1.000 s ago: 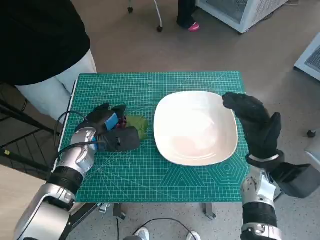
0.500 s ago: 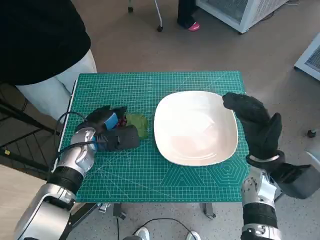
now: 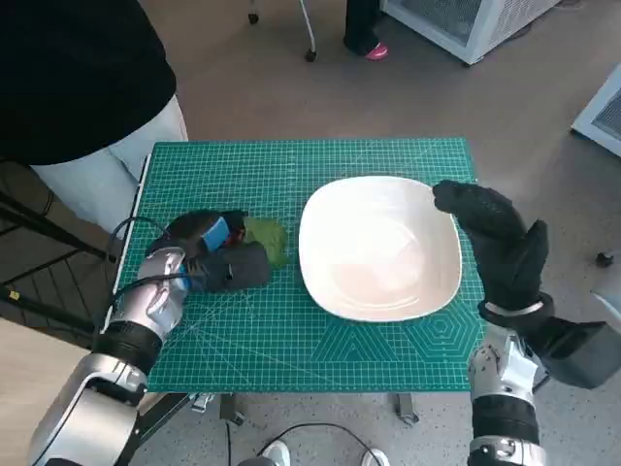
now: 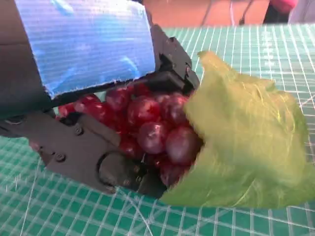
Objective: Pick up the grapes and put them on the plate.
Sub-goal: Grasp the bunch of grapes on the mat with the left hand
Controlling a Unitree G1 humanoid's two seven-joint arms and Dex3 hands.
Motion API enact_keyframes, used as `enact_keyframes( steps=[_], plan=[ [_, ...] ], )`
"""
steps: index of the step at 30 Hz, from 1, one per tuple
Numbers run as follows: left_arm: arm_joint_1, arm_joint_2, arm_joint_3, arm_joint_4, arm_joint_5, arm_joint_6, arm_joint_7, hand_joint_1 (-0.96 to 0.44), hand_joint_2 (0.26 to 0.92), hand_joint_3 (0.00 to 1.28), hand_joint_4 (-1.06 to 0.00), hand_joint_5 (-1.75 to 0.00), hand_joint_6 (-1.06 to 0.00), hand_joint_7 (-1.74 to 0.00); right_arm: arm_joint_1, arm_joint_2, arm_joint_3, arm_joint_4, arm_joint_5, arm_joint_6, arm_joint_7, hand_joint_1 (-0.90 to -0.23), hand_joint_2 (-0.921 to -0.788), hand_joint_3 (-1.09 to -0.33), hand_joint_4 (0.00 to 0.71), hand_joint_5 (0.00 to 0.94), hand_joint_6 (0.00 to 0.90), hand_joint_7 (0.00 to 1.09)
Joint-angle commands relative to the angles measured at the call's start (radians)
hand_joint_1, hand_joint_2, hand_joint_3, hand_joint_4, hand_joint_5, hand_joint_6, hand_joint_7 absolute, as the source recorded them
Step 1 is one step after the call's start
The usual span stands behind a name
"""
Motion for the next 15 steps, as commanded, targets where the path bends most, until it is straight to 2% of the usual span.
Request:
enact_keyframes(
  steps=[1,5,15],
  plan=[
    [0.023,-0.006,-0.039,0.029,0.037,-0.008,0.027,0.02,0.917,0.10,-0.64,-1.21,-0.62,-1.06,0.023,-0.003,0.000,0.008,-0.008,0.013,-0.003,-0.368,-0.921,-0.540,0.567,0.000,0.490,0.00],
    [0.021,-0.006,-0.043,0.030,0.040,-0.010,0.034,0.00,0.920,0.11,-0.61,-1.23,-0.61,-1.17,0.024,-0.003,0.000,0.005,-0.009,0.014,-0.004,-0.371,-0.921,-0.540,0.567,0.000,0.490,0.00],
    [0.016,-0.010,-0.040,0.035,0.033,-0.001,0.026,0.00,0.921,0.12,-0.60,-1.26,-0.60,-1.19,0.023,-0.007,0.000,0.004,-0.012,0.018,-0.009,-0.367,-0.921,-0.540,0.567,0.000,0.491,0.00]
  ],
)
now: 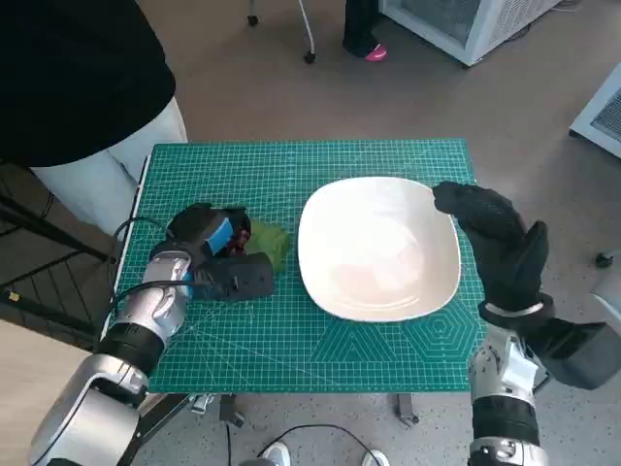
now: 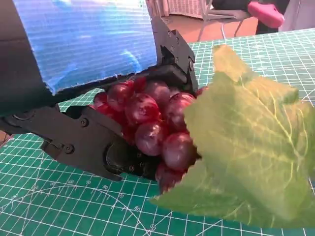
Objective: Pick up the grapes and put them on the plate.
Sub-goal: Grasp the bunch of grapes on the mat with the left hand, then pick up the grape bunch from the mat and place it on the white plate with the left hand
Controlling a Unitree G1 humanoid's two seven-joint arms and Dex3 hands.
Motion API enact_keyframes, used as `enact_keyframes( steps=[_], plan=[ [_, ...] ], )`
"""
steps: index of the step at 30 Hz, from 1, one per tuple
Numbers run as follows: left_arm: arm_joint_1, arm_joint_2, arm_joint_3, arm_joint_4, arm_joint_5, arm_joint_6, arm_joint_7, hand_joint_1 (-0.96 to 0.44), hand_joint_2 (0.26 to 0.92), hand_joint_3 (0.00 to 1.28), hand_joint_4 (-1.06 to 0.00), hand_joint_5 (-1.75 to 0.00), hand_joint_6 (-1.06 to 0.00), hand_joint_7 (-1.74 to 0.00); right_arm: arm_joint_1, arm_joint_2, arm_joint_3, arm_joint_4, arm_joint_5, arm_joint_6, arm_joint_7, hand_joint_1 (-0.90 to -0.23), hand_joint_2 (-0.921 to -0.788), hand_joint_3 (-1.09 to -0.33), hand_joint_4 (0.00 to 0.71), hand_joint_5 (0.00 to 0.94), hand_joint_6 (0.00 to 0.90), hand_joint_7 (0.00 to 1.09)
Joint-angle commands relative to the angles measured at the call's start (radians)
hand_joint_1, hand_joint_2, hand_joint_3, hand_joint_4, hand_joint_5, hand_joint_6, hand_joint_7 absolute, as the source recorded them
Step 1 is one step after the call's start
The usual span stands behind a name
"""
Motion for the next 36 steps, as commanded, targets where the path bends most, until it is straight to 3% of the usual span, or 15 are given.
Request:
enact_keyframes(
  steps=[1,23,36],
  plan=[
    [0.018,-0.010,-0.011,0.027,0.003,0.010,-0.022,0.00,0.921,0.12,-0.60,-1.26,-0.60,-1.19,0.023,-0.006,0.000,0.003,-0.012,0.016,-0.009,-0.366,-0.921,-0.540,0.567,0.000,0.491,0.00],
    [0.001,-0.012,-0.010,0.036,0.000,0.031,-0.060,0.00,0.921,0.12,-0.60,-1.38,-0.63,-1.04,0.023,-0.004,0.001,-0.002,-0.009,0.018,-0.012,-0.363,-0.921,-0.540,0.568,0.000,0.491,0.00],
    [0.036,0.031,0.005,-0.139,0.006,0.114,-0.127,0.00,0.921,0.15,-0.54,-1.44,-0.61,-1.06,0.017,-0.005,-0.002,0.009,-0.010,0.014,-0.014,-0.366,-0.921,-0.540,0.566,0.000,0.487,0.00]
  ],
)
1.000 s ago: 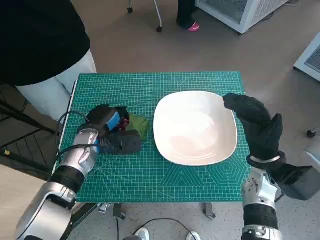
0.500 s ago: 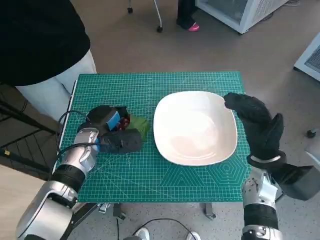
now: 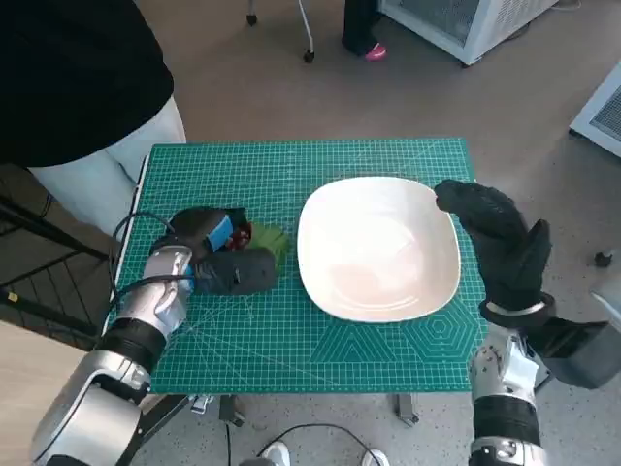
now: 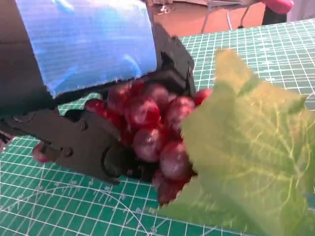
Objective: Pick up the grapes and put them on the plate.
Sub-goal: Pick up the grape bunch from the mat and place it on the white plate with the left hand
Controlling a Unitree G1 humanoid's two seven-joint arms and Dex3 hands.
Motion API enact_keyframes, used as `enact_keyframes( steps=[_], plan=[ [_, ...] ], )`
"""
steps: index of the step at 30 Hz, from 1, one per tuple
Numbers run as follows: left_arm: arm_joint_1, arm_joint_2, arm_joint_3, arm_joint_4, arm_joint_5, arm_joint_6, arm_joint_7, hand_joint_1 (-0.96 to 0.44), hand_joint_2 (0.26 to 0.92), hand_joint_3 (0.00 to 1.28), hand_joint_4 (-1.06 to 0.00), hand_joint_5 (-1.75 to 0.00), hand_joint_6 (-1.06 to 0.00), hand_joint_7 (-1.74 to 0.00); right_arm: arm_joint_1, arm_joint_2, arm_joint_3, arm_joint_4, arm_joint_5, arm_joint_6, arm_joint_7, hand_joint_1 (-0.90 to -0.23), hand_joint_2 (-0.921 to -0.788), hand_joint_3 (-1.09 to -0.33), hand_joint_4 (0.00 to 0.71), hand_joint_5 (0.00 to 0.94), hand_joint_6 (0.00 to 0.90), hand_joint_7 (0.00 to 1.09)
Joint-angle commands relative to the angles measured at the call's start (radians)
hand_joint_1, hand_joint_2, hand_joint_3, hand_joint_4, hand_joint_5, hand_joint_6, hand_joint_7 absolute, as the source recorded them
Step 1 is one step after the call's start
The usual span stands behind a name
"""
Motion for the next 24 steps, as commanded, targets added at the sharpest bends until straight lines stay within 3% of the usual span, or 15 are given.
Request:
enact_keyframes(
  steps=[1,9,24],
  plan=[
    [0.046,0.029,0.007,-0.100,0.007,0.047,-0.043,0.00,0.921,0.15,-0.54,-1.44,-0.60,-1.06,0.016,-0.003,-0.002,0.015,-0.010,0.010,-0.006,-0.366,-0.921,-0.541,0.566,0.000,0.487,0.00],
    [0.117,0.080,0.044,-0.359,0.013,0.140,-0.112,0.00,0.920,0.12,-0.62,-1.33,-0.59,-1.10,0.009,0.001,0.000,0.022,-0.012,0.010,-0.009,-0.367,-0.921,-0.541,0.567,0.001,0.487,0.00],
    [0.216,0.175,0.140,-0.787,0.035,0.288,-0.281,0.00,0.921,0.10,-0.67,-1.30,-0.60,-1.07,-0.006,0.007,0.000,0.043,-0.008,0.002,-0.001,-0.368,-0.921,-0.540,0.567,0.001,0.487,0.00]
  ],
)
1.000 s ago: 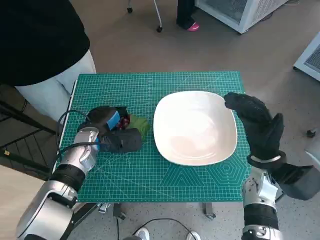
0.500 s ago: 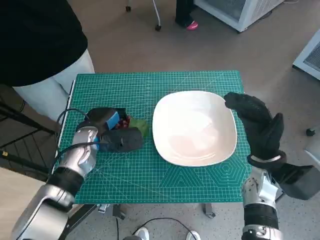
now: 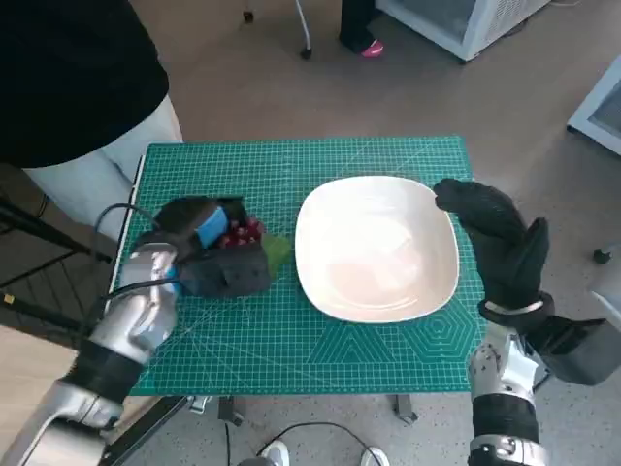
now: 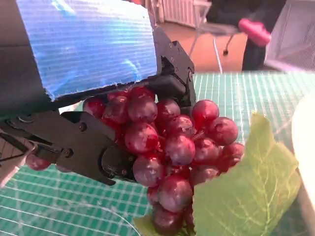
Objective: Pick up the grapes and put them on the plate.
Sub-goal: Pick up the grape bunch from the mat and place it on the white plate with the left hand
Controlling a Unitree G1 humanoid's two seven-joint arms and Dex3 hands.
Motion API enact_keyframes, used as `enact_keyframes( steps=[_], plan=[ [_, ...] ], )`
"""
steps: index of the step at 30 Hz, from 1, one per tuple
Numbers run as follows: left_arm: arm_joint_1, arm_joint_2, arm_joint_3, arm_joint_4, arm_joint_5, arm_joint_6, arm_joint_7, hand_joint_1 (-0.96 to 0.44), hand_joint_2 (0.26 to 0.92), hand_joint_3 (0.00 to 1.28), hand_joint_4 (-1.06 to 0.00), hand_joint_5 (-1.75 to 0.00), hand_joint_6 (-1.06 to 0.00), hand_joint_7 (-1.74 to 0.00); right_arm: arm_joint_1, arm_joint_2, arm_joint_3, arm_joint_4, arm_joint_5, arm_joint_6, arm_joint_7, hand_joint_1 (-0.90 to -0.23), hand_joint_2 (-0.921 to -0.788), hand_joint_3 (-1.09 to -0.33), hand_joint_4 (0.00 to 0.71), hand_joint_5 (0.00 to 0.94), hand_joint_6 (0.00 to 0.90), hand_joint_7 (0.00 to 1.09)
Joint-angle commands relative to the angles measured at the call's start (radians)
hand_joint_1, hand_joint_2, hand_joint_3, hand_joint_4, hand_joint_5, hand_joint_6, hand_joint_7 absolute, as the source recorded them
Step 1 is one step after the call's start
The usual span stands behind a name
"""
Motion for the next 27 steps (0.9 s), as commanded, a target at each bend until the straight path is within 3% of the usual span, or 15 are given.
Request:
enact_keyframes(
  steps=[1,14,27],
  plan=[
    [0.027,0.035,0.038,-0.134,0.027,0.059,-0.059,0.00,0.921,0.10,-0.67,-1.29,-0.59,-1.08,0.001,0.005,-0.001,0.024,-0.008,0.002,0.002,-0.368,-0.921,-0.539,0.567,0.001,0.487,0.00],
    [0.067,0.054,0.094,-0.311,0.069,0.112,-0.094,0.00,0.921,0.10,-0.62,-1.23,-0.61,-1.18,-0.012,0.007,-0.002,0.045,-0.007,-0.008,0.008,-0.368,-0.921,-0.539,0.567,0.001,0.487,0.00],
    [0.077,0.048,0.103,-0.353,0.096,0.114,-0.111,0.00,0.921,0.11,-0.63,-1.23,-0.59,-1.19,-0.015,0.007,-0.002,0.053,-0.004,-0.016,0.015,-0.371,-0.921,-0.537,0.569,0.001,0.488,0.00]
  ],
)
